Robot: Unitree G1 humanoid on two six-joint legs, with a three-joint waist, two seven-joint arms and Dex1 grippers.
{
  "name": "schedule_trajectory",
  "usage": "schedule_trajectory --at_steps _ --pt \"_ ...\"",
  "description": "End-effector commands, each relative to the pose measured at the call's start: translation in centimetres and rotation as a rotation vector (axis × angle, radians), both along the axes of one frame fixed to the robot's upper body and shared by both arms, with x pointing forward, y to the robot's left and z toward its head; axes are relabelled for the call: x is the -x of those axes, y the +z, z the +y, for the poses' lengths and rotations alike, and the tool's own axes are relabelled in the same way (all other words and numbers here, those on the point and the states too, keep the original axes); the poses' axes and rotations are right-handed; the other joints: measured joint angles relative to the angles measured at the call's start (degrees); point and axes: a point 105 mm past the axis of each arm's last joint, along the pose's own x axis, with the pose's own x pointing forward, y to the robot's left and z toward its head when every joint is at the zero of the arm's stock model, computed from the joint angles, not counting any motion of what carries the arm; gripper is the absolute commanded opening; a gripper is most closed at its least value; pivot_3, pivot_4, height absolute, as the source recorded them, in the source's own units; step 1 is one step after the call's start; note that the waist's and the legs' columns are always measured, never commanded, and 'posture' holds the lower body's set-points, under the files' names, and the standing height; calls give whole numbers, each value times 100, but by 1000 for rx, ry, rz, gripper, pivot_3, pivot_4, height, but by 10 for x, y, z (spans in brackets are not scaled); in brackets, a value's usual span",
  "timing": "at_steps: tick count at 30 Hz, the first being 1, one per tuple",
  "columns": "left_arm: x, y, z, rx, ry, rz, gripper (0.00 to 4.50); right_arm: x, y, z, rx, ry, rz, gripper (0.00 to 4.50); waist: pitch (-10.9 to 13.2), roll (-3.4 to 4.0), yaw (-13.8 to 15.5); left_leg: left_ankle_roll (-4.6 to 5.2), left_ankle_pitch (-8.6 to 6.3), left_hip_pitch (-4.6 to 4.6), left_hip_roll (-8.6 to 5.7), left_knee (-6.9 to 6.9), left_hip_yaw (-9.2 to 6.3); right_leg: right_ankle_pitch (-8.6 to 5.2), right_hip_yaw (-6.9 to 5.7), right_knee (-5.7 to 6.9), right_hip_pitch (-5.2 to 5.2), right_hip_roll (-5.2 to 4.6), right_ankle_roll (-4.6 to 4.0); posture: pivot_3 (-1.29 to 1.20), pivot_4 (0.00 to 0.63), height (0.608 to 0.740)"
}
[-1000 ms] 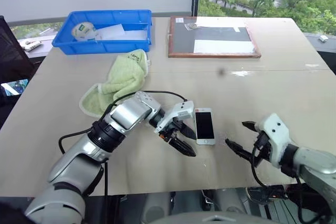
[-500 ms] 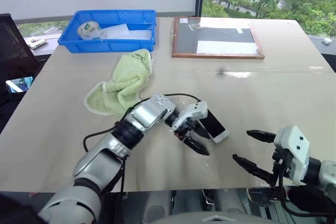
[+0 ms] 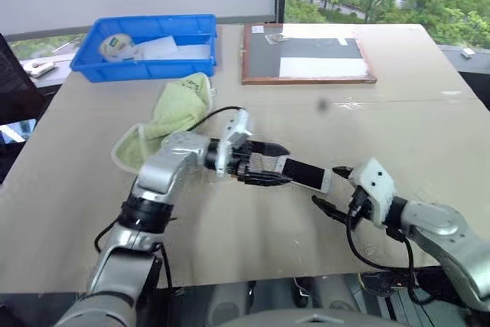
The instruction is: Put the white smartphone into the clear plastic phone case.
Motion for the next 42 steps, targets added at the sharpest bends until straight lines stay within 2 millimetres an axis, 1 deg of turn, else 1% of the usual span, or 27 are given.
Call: schedule_trajectory --at_steps 1,4,8,10,13,17,19,20,21,23,26,30,33,36,39,42 --pt "6 21 20 11 54 -190 3721 -12 -3 4 31 57 -18 4500 0 -2 41 1 0 -2 -1 1 0 0 -1 0 0 -2 0 0 150 740" --pt "15 20 42 -38 116 -236 3721 -23 -11 6 82 117 -11 4500 0 -2 80 1 0 -1 -3 4 6 0 -1 -4 2 -8 -1 0 150 740" --pt "29 17 64 -70 185 -210 3721 -33 -16 6 116 162 5 4500 1 0 103 0 0 -1 2 0 1 0 -9 -4 1 -6 -1 0 150 740" --pt "34 11 76 -95 236 -200 3721 -40 -20 6 124 162 36 4500 1 0 84 0 0 0 6 0 0 0 -11 -4 1 -4 -1 0 150 740" --pt "37 5 83 -99 291 -183 3721 -42 -28 6 157 189 67 4500 0 -1 85 0 0 9 8 -1 2 0 -9 2 3 -4 -2 0 150 740" --pt "35 -1 84 -86 338 -172 3721 -47 -32 11 135 196 117 4500 -5 -8 79 -2 -1 25 10 -1 2 5 -11 4 13 -8 -10 0 150 740" --pt "34 -4 83 -90 340 -169 3873 -47 -35 11 159 214 126 3979 -8 -12 57 -2 -1 35 13 -1 5 10 -10 5 15 -8 -18 0 150 740" --pt "33 -4 83 -89 342 -167 3873 -47 -36 11 159 217 135 3811 -8 -12 42 -2 -1 39 14 -2 6 11 -8 6 17 -8 -20 0 150 740" --pt "32 -4 83 -86 345 -167 3873 -45 -36 11 155 225 143 3272 -9 -12 36 -2 -1 46 14 -7 9 11 -6 7 20 -8 -20 0 150 740" --pt "29 -4 83 -79 352 -159 3873 -41 -35 9 150 229 152 2971 -9 -12 38 -2 -1 50 14 -12 12 11 -4 7 21 -8 -20 0 150 740" --pt "26 -12 84 -121 372 -140 3873 -37 -32 3 140 215 144 2970 -9 -12 65 -2 -1 50 13 -15 17 11 -3 4 20 -10 -19 0 150 740" --pt "15 -22 78 -178 393 -142 3873 -29 -16 -4 74 191 92 2969 -8 -11 164 -2 -1 34 7 -16 13 11 -10 -8 18 -16 -19 0 150 740" --pt "10 -28 70 -191 365 -134 3873 -20 -6 -11 46 160 72 2969 -7 -10 203 -2 -1 7 4 -13 7 11 -19 -15 4 -19 -19 0 150 740" --pt "6 -35 66 -223 344 -139 3873 -13 1 -18 25 121 57 2969 -6 -8 187 -2 -1 3 5 -14 10 11 -17 -19 0 -17 -18 0 150 740" --pt "-4 -45 60 -266 337 -143 3873 -4 11 -25 -10 67 30 2968 -5 -6 186 -2 -1 1 6 -15 5 11 -21 -15 -5 -12 -18 0 150 740" --pt "-13 -50 52 -276 309 -133 3873 4 18 -31 -24 34 11 2968 -4 -5 198 -2 -1 1 5 -14 1 11 -23 -12 -4 -3 -18 0 150 740"
